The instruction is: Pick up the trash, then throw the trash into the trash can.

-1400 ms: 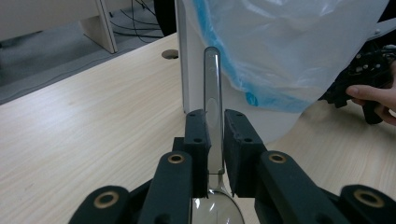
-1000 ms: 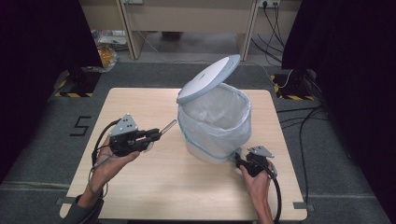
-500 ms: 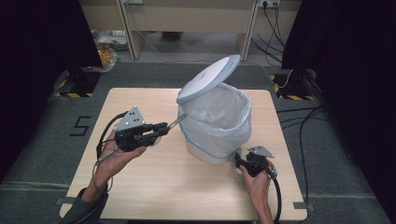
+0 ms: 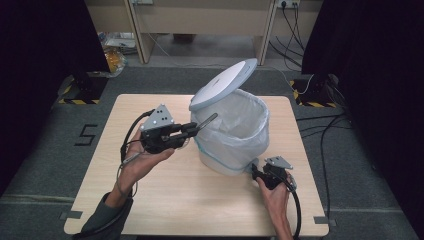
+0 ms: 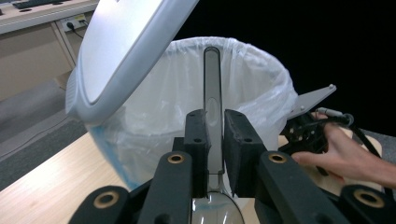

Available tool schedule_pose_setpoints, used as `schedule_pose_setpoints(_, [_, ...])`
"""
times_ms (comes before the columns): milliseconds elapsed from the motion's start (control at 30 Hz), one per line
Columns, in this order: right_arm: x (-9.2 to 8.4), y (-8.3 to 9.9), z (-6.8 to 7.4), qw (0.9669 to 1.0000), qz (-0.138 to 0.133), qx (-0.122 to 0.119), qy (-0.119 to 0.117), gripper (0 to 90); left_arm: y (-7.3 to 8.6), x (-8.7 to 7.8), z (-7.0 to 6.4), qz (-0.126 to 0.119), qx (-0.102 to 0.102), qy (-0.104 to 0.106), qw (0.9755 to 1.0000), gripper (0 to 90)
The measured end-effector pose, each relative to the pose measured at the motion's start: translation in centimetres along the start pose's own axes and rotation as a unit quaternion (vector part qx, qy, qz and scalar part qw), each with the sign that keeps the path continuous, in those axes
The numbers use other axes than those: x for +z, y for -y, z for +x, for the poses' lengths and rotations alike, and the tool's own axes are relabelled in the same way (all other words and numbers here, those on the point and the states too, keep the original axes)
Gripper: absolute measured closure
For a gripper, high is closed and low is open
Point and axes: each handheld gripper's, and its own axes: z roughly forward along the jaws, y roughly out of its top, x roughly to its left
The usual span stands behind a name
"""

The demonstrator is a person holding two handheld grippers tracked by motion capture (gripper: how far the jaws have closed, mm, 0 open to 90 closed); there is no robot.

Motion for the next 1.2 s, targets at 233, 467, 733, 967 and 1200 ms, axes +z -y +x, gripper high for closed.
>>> schedule_pose_setpoints(233, [0.0, 0.0, 0.0, 1.0, 0.0, -0.001, 0.0, 34.0, -0.5, 1.2, -0.1, -0.001, -0.005, -0.004, 1.0, 79.4])
schedule_pose_setpoints(467, [0.0, 0.0, 0.0, 1.0, 0.0, 0.0, -0.001, 34.0, -1.4, 1.8, -0.3, -0.008, -0.007, -0.005, 0.9999, 79.5])
schedule_pose_setpoints(733, [0.0, 0.0, 0.0, 1.0, 0.0, -0.001, -0.001, 34.0, -1.8, 3.1, -0.6, -0.009, -0.006, -0.014, 0.9998, 79.5])
schedule_pose_setpoints(967, [0.0, 0.0, 0.0, 1.0, 0.0, -0.001, -0.001, 34.0, -2.9, 3.6, -1.0, -0.017, -0.001, -0.02, 0.9997, 79.5])
schedule_pose_setpoints(1200, [0.0, 0.0, 0.0, 1.0, 0.001, -0.002, -0.002, 34.0, -2.9, 4.4, -0.9, -0.019, -0.009, -0.02, 0.9996, 79.5])
